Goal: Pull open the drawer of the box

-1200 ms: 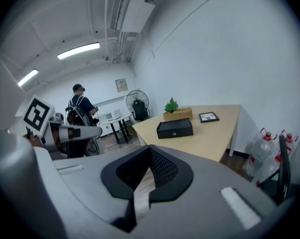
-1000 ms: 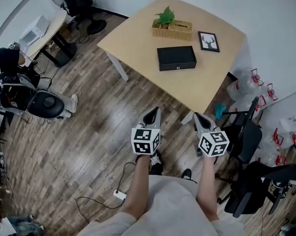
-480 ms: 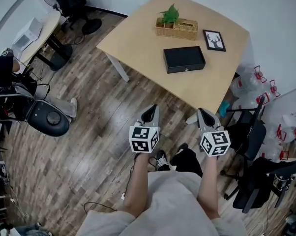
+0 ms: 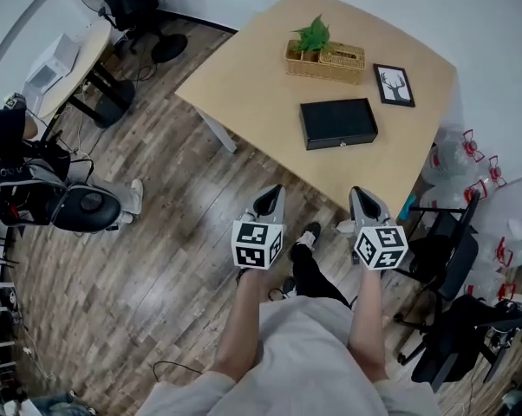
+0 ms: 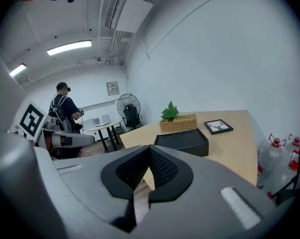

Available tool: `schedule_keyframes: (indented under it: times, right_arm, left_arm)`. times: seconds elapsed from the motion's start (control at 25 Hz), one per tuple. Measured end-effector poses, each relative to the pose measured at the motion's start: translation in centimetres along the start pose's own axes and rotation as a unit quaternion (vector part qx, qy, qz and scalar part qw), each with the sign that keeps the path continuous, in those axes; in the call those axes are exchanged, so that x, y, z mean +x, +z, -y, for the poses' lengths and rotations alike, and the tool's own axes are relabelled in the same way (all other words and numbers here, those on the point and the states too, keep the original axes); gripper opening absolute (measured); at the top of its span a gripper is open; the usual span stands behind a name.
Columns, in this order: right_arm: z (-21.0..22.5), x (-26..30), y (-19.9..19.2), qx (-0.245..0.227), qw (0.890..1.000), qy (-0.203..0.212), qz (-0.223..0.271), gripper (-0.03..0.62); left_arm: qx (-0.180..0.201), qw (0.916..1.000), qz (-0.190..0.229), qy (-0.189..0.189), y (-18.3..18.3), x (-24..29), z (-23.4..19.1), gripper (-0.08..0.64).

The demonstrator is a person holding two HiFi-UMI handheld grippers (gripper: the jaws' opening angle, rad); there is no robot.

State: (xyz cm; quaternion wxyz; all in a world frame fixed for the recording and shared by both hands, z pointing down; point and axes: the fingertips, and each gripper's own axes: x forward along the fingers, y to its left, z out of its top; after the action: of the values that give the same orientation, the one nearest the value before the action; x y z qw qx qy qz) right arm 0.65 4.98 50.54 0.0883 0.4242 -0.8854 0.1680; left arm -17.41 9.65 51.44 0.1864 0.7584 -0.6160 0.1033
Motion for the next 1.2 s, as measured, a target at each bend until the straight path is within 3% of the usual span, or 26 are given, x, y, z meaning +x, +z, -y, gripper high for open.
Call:
schedule_keyframes:
  times: [0.44,0.92,1.2]
  right_arm:
    - [4.6,9.4,1.4,0.002,0.999,-0.020,-0.041,-0.002]
    - [10.6,14.8,-1.6,0.031,0.995,-0.052,-0.081,-0.002]
    - [13.0,16.4,-3.1,0.052,0.992,-0.061,-0.096,-0.002]
  left_arm:
    - [0.022,0.9982,-0.027,-0.049,4.7,11.1,-2.3,0.054]
    - [0.051,0.9883,-0.078,-0.121,4.8,21.6,-1.2,0.052]
    - [0.052,0.9846,-0.108,-0.127,3.3,24.8,-1.5,0.054]
